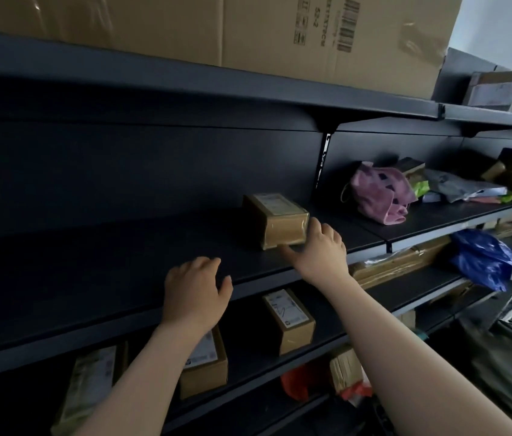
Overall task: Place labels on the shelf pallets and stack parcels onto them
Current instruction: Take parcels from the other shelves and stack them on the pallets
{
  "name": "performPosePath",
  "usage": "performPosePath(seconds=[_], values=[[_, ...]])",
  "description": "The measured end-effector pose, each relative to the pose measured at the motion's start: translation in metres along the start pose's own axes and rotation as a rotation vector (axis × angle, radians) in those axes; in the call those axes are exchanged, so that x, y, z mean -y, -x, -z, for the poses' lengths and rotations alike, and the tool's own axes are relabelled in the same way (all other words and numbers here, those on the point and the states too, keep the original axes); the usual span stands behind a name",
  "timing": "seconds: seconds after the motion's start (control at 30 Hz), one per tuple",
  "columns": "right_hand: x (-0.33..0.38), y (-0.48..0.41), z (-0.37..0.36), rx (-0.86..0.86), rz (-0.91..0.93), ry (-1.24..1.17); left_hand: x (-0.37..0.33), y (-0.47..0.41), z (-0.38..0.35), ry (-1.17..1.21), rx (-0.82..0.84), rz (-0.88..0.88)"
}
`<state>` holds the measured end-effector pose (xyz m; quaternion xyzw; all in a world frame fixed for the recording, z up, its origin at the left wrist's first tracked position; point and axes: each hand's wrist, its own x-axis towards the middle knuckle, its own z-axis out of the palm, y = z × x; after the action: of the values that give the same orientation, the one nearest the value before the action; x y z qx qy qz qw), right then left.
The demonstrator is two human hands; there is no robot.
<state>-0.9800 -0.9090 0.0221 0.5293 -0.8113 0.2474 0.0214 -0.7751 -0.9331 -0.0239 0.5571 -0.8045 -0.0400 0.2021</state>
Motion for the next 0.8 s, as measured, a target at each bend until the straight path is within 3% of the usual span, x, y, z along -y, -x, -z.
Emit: performPosePath(seconds=[0.4,0.8], values=[[0.012,-0.083,-0.041,0.089,-0.075,-0.193,-0.008,-0.026,-0.03,-0.06,0.005,0.091],[-0.094,-0.018,-0.006,0.097,0.245,-0.329,-0.073,0.023,-0.049,-0.038,-0.159,0.203]])
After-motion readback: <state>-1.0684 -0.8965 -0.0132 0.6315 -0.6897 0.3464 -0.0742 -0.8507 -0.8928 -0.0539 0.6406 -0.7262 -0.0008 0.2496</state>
